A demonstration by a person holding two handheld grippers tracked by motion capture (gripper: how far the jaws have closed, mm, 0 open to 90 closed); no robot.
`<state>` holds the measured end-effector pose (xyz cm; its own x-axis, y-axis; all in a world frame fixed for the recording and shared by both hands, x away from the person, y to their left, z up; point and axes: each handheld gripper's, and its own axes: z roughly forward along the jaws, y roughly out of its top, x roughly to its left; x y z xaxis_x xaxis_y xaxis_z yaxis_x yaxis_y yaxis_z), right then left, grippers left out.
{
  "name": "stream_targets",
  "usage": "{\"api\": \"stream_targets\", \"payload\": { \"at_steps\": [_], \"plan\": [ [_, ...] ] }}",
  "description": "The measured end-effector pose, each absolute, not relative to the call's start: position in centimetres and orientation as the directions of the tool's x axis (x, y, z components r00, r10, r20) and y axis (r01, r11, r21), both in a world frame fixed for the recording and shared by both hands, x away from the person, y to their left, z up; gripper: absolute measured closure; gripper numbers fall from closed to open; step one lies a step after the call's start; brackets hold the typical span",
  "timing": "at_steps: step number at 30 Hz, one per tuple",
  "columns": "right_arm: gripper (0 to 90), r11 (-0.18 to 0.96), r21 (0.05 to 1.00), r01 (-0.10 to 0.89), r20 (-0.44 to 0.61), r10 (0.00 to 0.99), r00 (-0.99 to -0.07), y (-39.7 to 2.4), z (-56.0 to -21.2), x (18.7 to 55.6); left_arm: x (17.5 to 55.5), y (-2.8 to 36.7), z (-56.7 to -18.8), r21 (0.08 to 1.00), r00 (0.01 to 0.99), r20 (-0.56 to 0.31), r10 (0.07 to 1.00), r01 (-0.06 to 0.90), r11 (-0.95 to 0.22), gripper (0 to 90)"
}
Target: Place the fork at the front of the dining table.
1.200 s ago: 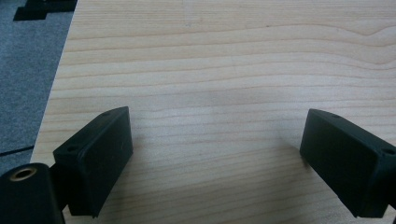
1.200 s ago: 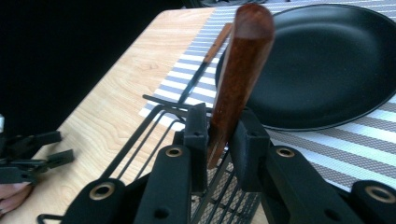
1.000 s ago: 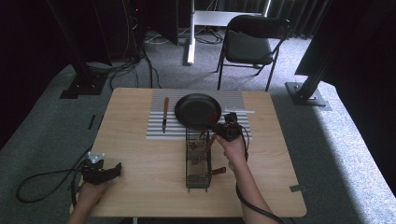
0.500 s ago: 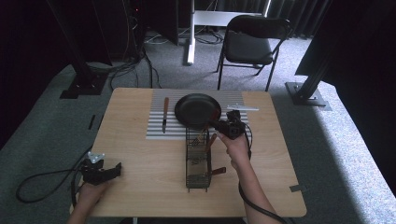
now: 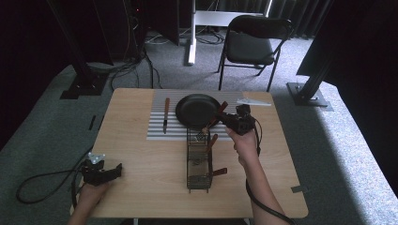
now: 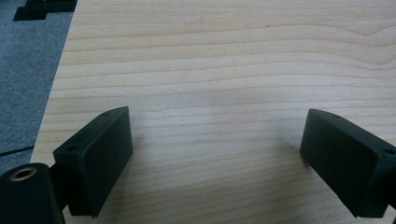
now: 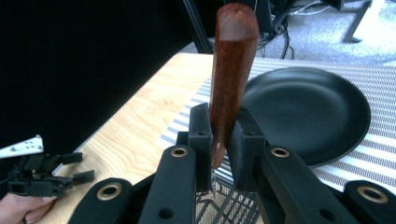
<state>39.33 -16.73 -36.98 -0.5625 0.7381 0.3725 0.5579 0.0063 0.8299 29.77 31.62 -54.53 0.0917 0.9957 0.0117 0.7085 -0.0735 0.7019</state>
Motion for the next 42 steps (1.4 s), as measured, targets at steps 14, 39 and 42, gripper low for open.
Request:
{"api": "stream_targets", "payload": {
  "at_steps": [14, 39, 42],
  "plan": [
    [81.0, -0.050, 0.862, 0.504, 0.380, 0.722, -0.578, -18.9, -33.6, 38.7, 29.8, 31.6, -54.5, 0.702, 0.092, 0.012, 0.996, 0.708, -0.074, 9.2],
    [80.9, -0.085, 0.830, 0.551, 0.349, 0.850, -0.396, -26.2, -35.6, 41.0, 29.8, 31.6, -54.5, 0.701, 0.092, 0.011, 0.996, 0.709, -0.073, 9.2],
    [80.9, -0.075, 0.819, 0.568, 0.340, 0.862, -0.377, -26.5, -36.5, 41.4, 29.8, 31.6, -54.5, 0.701, 0.092, 0.011, 0.996, 0.709, -0.073, 9.2]
  ]
}}
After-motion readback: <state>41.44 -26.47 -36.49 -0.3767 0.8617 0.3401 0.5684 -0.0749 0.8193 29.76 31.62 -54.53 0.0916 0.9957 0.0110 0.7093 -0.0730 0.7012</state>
